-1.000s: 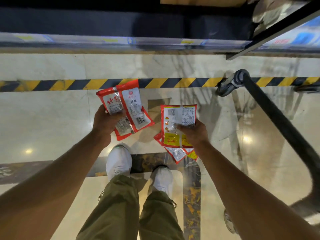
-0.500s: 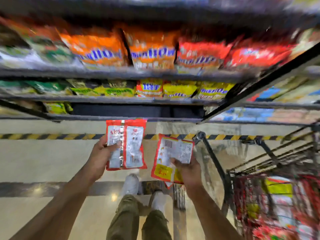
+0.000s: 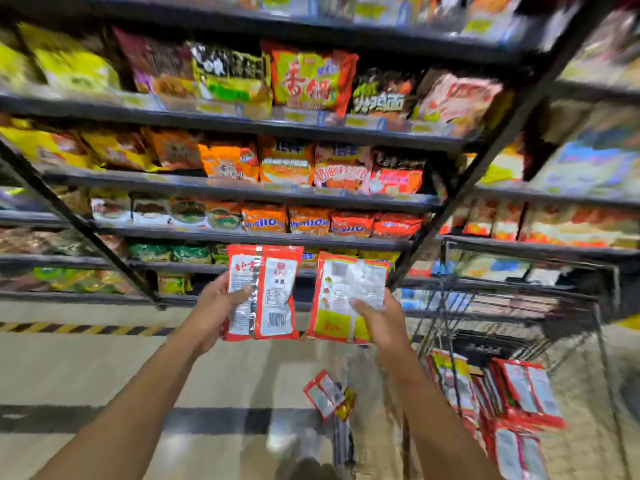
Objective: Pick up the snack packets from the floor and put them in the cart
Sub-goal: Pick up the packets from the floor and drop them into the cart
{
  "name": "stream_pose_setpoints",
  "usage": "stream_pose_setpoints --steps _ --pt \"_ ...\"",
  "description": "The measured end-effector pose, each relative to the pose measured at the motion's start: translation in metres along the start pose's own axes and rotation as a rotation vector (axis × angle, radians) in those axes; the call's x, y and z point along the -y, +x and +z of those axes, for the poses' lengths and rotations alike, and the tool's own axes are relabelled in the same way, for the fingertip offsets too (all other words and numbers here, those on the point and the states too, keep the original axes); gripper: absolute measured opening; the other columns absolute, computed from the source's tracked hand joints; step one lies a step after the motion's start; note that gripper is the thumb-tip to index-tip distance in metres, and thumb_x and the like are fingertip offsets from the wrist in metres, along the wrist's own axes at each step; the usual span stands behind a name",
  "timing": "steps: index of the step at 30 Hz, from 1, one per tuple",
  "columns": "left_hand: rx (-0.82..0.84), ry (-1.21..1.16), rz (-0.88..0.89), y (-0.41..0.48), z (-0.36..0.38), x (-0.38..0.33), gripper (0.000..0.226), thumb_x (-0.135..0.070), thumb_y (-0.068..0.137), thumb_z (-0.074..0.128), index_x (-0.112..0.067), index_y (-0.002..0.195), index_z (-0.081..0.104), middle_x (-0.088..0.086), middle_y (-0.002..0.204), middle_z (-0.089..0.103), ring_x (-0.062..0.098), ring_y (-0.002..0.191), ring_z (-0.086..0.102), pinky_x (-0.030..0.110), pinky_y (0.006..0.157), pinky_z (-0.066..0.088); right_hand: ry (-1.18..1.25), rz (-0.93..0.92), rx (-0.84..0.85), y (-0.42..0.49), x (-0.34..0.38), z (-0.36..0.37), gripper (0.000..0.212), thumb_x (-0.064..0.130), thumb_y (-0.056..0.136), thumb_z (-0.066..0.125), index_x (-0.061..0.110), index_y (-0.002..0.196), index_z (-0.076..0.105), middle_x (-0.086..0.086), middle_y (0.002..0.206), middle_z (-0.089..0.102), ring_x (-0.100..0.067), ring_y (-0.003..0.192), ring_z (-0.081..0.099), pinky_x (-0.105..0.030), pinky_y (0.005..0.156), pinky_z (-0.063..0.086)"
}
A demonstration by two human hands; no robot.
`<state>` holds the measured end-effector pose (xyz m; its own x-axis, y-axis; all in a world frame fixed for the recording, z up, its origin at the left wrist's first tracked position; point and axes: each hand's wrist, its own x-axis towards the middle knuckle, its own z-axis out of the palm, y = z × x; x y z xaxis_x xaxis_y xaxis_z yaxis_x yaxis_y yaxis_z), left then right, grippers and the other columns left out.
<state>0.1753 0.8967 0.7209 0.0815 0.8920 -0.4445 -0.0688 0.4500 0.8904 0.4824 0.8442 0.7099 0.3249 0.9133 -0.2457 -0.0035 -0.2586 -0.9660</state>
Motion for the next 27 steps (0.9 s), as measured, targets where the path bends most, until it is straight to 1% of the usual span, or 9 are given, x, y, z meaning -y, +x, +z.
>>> stream_pose_setpoints --steps 2,5,9,10,13,15,18,22,27 --pt "0.041 -0.020 0.053 -0.029 -0.007 -0.007 0.033 -0.008 0.097 0.068 -0.010 0.130 0.064 0.016 0.123 0.075 0.039 0.109 0.073 0.064 0.096 0.055 0.036 -0.043 -0.023 -0.037 0.016 -0.006 0.057 0.035 0.066 0.092 0.021 0.118 0.072 0.000 0.115 0.079 -0.027 0.111 0.073 -0.052 0.102 0.056" --pt "0.112 -0.047 0.124 -0.075 -0.013 -0.013 0.036 -0.008 0.096 0.070 -0.012 0.131 0.064 0.014 0.124 0.074 0.039 0.114 0.071 0.061 0.100 0.053 0.048 -0.089 -0.070 -0.098 0.034 -0.016 0.038 0.013 0.078 0.086 0.023 0.113 0.073 -0.001 0.111 0.080 -0.028 0.108 0.074 -0.057 0.102 0.055" --pt "0.196 -0.087 0.204 -0.139 -0.002 -0.021 0.036 -0.006 0.091 0.072 -0.011 0.126 0.066 0.017 0.121 0.075 0.042 0.110 0.072 0.061 0.095 0.056 0.095 -0.110 -0.166 -0.179 0.047 -0.042 0.035 0.010 0.080 0.085 0.023 0.110 0.072 -0.002 0.109 0.080 -0.031 0.106 0.075 -0.055 0.097 0.058" --pt "0.214 -0.098 0.223 -0.157 0.003 -0.021 0.040 -0.013 0.086 0.079 -0.011 0.125 0.067 0.017 0.121 0.075 0.041 0.107 0.073 0.059 0.092 0.058 0.097 -0.113 -0.181 -0.198 0.050 -0.051 0.038 0.014 0.076 0.086 0.022 0.110 0.072 -0.003 0.108 0.081 -0.032 0.105 0.075 -0.054 0.095 0.059" --pt "0.279 -0.091 0.222 -0.202 0.026 -0.020 0.082 -0.040 0.056 0.099 -0.012 0.126 0.067 0.015 0.118 0.076 0.036 0.102 0.076 0.050 0.081 0.063 0.119 -0.139 -0.245 -0.251 0.058 -0.084 0.045 0.018 0.070 0.085 0.018 0.113 0.072 -0.005 0.109 0.080 -0.033 0.105 0.075 -0.050 0.093 0.060" --pt "0.313 -0.097 0.238 -0.223 0.045 -0.017 0.067 -0.029 0.069 0.092 -0.010 0.127 0.066 0.015 0.117 0.077 0.036 0.099 0.076 0.049 0.078 0.064 0.117 -0.154 -0.283 -0.280 0.063 -0.107 0.041 0.012 0.076 0.086 0.019 0.114 0.072 -0.006 0.110 0.080 -0.032 0.105 0.075 -0.050 0.093 0.060" --pt "0.359 -0.088 0.242 -0.249 0.079 -0.009 0.039 -0.007 0.090 0.072 -0.010 0.128 0.065 0.016 0.118 0.076 0.039 0.103 0.075 0.054 0.087 0.060 0.119 -0.175 -0.330 -0.319 0.068 -0.143 0.033 0.000 0.086 0.080 0.018 0.113 0.072 -0.007 0.110 0.080 -0.032 0.104 0.076 -0.049 0.090 0.062" --pt "0.391 -0.050 0.246 -0.289 0.125 0.003 0.032 -0.006 0.093 0.071 -0.014 0.124 0.067 0.012 0.111 0.079 0.033 0.095 0.078 0.045 0.076 0.063 0.125 -0.191 -0.348 -0.367 0.066 -0.196 0.035 0.001 0.089 0.077 0.020 0.118 0.070 -0.001 0.109 0.080 -0.021 0.095 0.079 -0.032 0.074 0.064" --pt "0.395 -0.009 0.252 -0.342 0.193 0.036 0.033 -0.008 0.093 0.073 -0.018 0.123 0.066 0.008 0.106 0.080 0.031 0.093 0.078 0.047 0.079 0.061 0.118 -0.216 -0.392 -0.418 0.044 -0.284 0.038 0.006 0.088 0.079 0.021 0.122 0.069 -0.001 0.113 0.080 -0.021 0.098 0.078 -0.037 0.080 0.063"
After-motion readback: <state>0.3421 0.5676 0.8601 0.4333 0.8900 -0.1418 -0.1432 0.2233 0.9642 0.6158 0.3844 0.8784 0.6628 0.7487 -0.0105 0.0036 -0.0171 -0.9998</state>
